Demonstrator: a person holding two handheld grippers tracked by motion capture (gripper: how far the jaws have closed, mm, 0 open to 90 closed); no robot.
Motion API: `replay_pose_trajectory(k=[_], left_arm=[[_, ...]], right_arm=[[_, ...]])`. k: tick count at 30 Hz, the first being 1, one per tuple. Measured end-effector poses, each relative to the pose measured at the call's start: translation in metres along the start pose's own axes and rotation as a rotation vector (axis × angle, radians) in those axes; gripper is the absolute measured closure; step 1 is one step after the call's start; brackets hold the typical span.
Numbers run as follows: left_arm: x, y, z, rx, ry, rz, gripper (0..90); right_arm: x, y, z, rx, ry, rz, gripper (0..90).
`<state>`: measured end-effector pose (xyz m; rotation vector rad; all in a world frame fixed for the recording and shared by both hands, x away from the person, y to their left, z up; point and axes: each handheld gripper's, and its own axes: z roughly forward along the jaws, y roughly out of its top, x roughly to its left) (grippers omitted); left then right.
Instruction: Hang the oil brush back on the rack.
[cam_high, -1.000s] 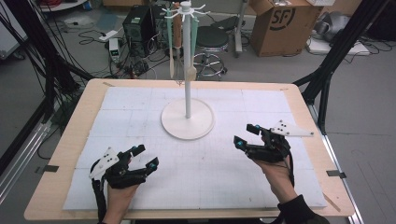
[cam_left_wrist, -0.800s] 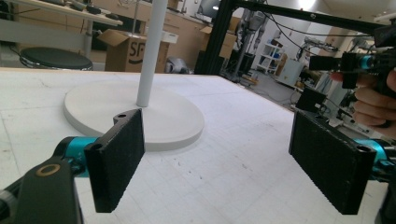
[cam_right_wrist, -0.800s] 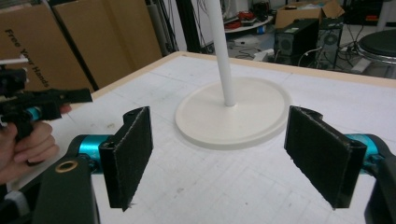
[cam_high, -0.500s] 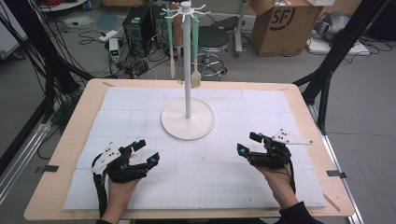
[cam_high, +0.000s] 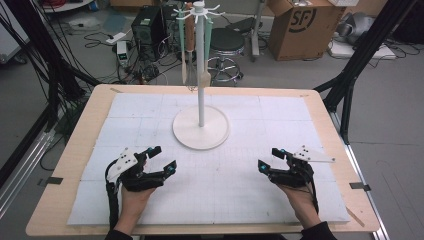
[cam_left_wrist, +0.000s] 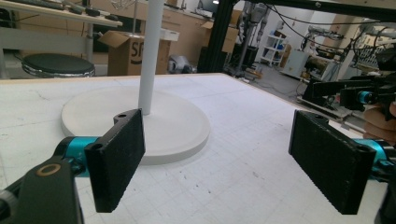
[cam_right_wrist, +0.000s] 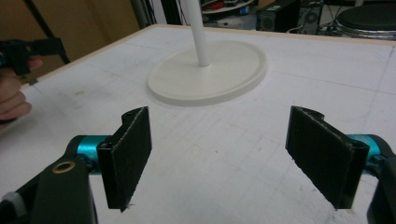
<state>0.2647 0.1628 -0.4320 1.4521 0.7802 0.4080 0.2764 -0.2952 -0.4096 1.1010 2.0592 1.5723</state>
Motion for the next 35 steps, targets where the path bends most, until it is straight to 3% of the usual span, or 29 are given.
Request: replay_pose_trajectory(k=[4, 9, 14, 35], left_arm=[[-0.001, 0.000, -0.001, 0.002, 0.009, 0.013, 19.1], [-0.005, -0.002, -0.002, 0.006, 0.006, 0.017, 19.0], [-0.005, -0.006, -0.002, 0.015, -0.002, -0.003, 19.0], [-0.005, -0.012, -0.003, 0.037, 0.011, -0.004, 18.9]], right_arm=[[-0.003, 0.001, -0.002, -0.022, 0.004, 0.012, 21.4], [-0.005, -0.004, -0.001, -0.004, -0.015, -0.009, 21.3], [-0.005, -0.006, -0.001, 0.013, -0.012, 0.002, 20.6], [-0.002, -0.010, 0.002, 0.021, -0.018, -0.011, 19.9]])
